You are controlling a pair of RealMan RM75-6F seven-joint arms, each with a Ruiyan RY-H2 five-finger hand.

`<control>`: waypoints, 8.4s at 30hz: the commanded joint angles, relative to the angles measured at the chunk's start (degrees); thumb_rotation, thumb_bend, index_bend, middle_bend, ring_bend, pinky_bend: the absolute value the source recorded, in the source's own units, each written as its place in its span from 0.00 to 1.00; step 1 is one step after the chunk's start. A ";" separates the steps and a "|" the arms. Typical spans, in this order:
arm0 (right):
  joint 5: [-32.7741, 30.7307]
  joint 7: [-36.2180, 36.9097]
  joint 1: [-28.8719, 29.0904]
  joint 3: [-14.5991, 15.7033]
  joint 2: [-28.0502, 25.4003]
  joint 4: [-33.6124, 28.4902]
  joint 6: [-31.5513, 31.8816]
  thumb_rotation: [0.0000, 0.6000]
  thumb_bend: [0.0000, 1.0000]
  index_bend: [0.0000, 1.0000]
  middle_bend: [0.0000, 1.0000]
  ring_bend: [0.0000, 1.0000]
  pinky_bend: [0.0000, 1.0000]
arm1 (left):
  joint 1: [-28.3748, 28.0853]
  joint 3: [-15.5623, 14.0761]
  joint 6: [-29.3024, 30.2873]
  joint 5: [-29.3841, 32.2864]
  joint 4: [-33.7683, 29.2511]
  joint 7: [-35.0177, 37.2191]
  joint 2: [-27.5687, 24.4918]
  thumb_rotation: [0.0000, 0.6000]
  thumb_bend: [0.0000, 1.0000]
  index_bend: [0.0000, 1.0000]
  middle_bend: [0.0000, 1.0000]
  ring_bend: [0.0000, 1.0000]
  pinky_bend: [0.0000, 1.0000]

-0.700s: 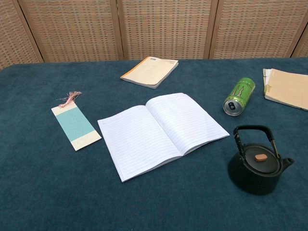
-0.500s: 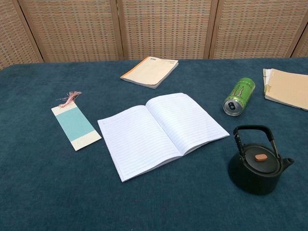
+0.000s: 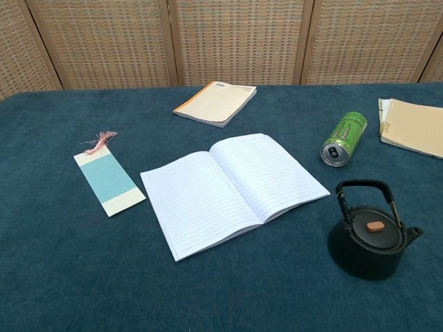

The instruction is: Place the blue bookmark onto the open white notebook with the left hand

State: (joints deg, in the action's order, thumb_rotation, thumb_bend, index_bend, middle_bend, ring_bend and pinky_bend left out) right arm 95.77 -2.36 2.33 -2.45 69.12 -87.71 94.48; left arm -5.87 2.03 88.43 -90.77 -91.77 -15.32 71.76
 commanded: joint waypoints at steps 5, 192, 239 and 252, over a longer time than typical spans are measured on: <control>-0.58 0.76 0.03 -0.18 0.10 0.60 -0.27 1.00 0.10 0.00 0.00 0.00 0.00 | -0.92 0.47 -1.16 0.26 0.36 1.52 -0.56 1.00 0.01 0.00 0.00 0.00 0.00; -12.76 8.48 0.87 -4.22 3.37 12.80 -7.55 1.00 0.10 0.04 0.00 0.00 0.00 | -58.89 -1.57 -50.19 -1.61 29.19 3.01 22.94 1.00 0.24 0.65 0.00 0.00 0.00; -12.45 8.98 0.69 -4.25 3.09 12.51 -7.02 1.00 0.10 0.04 0.00 0.00 0.00 | -59.75 0.47 -51.81 4.75 26.98 -0.84 23.78 1.00 0.24 0.05 0.00 0.00 0.00; -11.58 8.70 0.66 -3.97 2.95 11.83 -6.42 1.00 0.10 0.04 0.00 0.00 0.00 | -59.42 -1.87 -54.26 3.92 16.73 6.73 14.09 1.00 0.79 0.01 0.00 0.00 0.00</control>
State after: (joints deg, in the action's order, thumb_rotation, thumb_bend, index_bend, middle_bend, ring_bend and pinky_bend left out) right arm 84.15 6.38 3.00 -6.44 72.08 -75.83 88.01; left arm -65.28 0.60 34.78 -86.77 -74.50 -9.23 86.42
